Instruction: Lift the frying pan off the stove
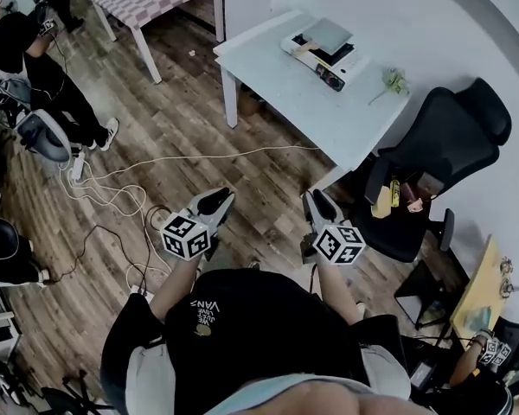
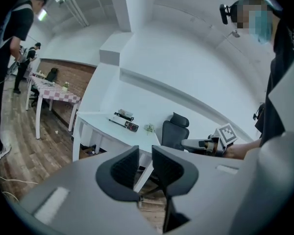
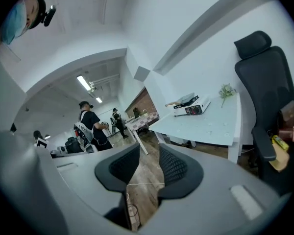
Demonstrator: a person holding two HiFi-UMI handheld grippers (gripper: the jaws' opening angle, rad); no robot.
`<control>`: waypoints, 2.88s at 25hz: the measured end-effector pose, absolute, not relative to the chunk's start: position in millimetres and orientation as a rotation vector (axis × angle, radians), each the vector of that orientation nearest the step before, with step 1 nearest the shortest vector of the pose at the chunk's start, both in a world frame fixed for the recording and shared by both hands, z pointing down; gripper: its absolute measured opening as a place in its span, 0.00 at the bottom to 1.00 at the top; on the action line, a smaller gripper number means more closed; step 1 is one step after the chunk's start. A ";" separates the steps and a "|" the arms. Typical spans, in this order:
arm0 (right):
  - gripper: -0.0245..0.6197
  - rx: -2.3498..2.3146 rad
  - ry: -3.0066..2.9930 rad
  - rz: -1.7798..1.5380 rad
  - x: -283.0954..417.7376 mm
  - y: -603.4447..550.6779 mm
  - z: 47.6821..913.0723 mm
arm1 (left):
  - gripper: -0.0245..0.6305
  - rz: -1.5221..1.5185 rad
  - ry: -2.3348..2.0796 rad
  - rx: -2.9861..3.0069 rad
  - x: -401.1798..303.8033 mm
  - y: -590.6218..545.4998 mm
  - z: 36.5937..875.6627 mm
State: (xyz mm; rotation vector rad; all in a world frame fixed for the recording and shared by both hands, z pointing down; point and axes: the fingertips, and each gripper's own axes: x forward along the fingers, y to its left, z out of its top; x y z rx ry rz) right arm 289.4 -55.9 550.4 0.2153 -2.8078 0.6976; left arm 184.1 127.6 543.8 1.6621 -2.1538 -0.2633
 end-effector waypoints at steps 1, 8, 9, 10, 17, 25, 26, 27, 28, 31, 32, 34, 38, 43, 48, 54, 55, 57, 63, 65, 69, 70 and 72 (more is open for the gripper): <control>0.23 0.207 -2.812 0.719 287.1 -59.1 550.0 | 0.17 -0.271 -2.155 1.662 184.1 122.8 543.8; 0.33 0.215 -2.787 0.789 257.8 -72.3 554.8 | 0.32 -0.320 -2.099 1.648 167.0 109.2 557.1; 0.34 0.232 -2.783 0.802 250.9 -74.5 555.7 | 0.33 -0.331 -2.092 1.644 157.8 108.8 558.3; 0.34 0.252 -2.782 0.816 243.0 -76.5 555.9 | 0.33 -0.338 -2.081 1.648 148.1 108.2 558.6; 0.34 0.371 -2.795 0.891 178.2 -66.7 546.2 | 0.33 -0.303 -1.980 1.737 75.9 112.4 550.6; 0.34 0.519 -2.812 0.920 108.0 -46.7 540.1 | 0.33 -0.214 -1.879 1.860 -8.5 121.9 545.0; 0.34 0.539 -2.808 0.924 102.2 -43.6 540.3 | 0.33 -0.210 -1.861 1.869 -16.6 122.9 546.0; 0.34 0.558 -2.805 0.925 97.1 -40.9 540.4 | 0.33 -0.209 -1.842 1.879 -23.9 123.3 546.6; 0.34 0.574 -2.800 0.924 92.9 -38.8 540.7 | 0.33 -0.210 -1.824 1.890 -30.2 122.9 546.9; 0.34 0.618 -2.788 0.928 85.3 -36.7 543.5 | 0.33 -0.214 -1.789 1.916 -45.9 117.4 549.7; 0.34 0.636 -2.785 0.933 85.1 -37.5 544.7 | 0.33 -0.217 -1.780 1.922 -49.3 114.6 551.2; 0.34 0.675 -2.775 0.938 87.5 -41.8 546.9 | 0.33 -0.227 -1.762 1.930 -52.4 107.8 554.0; 0.34 0.716 -2.768 0.955 85.8 -60.7 547.6 | 0.33 -0.235 -1.730 1.938 -60.4 85.6 556.4; 0.34 0.714 -2.772 0.999 73.3 -99.7 549.5 | 0.33 -0.231 -1.720 1.940 -70.5 46.2 556.1; 0.34 0.674 -2.786 1.004 60.2 -150.1 548.5 | 0.33 -0.222 -1.723 1.941 -74.2 -3.6 554.9; 0.34 0.613 -2.803 1.009 46.1 -211.9 546.4 | 0.33 -0.241 -1.735 1.935 -75.5 -67.5 553.7; 0.34 0.599 -2.806 1.008 43.9 -220.6 546.3 | 0.33 -0.244 -1.737 1.932 -75.1 -76.8 554.3; 0.34 0.567 -2.811 1.006 39.8 -237.2 546.2 | 0.33 -0.255 -1.741 1.925 -74.4 -94.7 555.2; 0.34 0.493 -2.813 0.989 27.9 -280.5 548.6 | 0.34 -0.329 -1.756 1.900 -77.8 -140.4 552.9; 0.34 0.478 -2.812 0.991 22.6 -290.7 548.9 | 0.35 -0.339 -1.758 1.897 -81.7 -152.4 551.0; 0.34 0.461 -2.804 1.030 11.9 -302.4 551.7 | 0.36 -0.354 -1.741 1.886 -89.8 -168.7 552.1; 0.34 0.464 -2.801 1.040 9.0 -306.1 552.6 | 0.36 -0.366 -1.734 1.882 -93.2 -173.3 552.6; 0.34 0.479 -2.799 1.069 2.4 -314.0 553.2 | 0.37 -0.387 -1.713 1.872 -100.5 -182.8 554.6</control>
